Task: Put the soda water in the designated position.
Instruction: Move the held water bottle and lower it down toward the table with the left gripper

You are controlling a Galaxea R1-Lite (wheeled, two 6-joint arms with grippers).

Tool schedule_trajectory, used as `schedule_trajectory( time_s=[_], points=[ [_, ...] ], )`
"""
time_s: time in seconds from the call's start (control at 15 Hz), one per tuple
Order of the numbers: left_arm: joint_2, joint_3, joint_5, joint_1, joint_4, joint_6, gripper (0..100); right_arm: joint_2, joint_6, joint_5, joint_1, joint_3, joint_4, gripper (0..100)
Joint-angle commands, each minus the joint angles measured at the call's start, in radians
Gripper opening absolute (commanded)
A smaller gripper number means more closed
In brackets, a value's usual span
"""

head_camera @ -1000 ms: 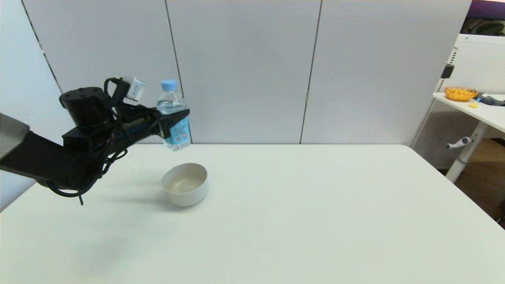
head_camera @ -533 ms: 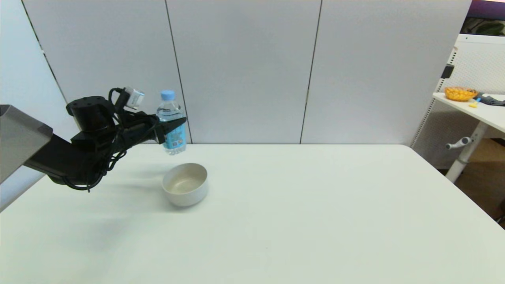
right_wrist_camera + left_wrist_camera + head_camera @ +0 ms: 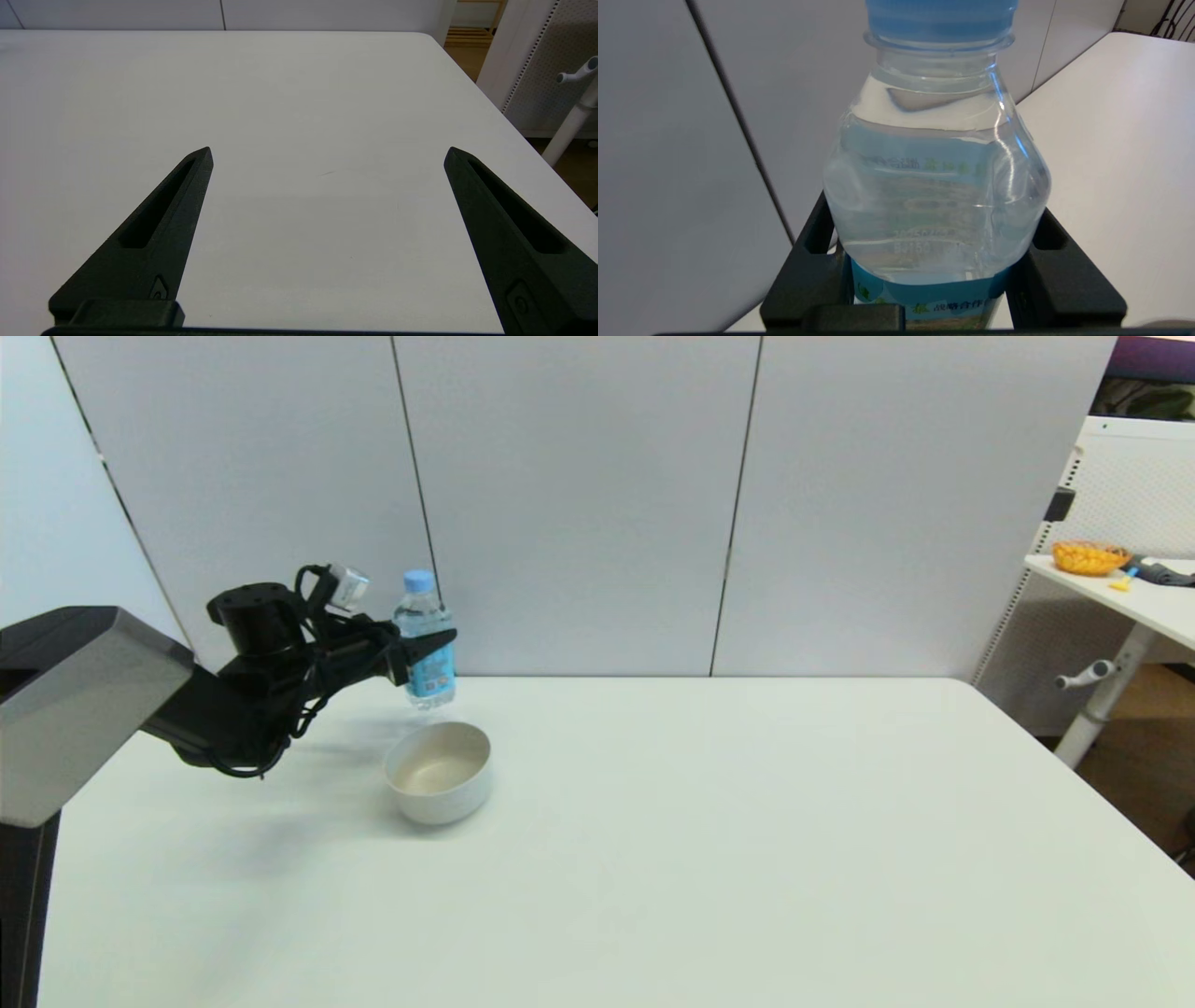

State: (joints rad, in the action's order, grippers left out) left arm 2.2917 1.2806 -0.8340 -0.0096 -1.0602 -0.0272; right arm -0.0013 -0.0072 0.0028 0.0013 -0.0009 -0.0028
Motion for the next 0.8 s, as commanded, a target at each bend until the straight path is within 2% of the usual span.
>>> schedule_trajectory(
  time_s=[0.07,0.27,0.8],
  points=[
    [0.081,0.046,-0.005,-0.04,-0.026,0.018,0,0.001,0.0,0.0,0.0,-0.001,0.0,100],
    [0.109,0.046,-0.002,-0.069,-0.09,0.07,0,0.001,0.0,0.0,0.0,-0.001,0.0,100],
    [0.14,0.054,0.0,-0.072,-0.11,0.07,0,0.001,0.0,0.0,0.0,-0.001,-0.002,100]
  ],
)
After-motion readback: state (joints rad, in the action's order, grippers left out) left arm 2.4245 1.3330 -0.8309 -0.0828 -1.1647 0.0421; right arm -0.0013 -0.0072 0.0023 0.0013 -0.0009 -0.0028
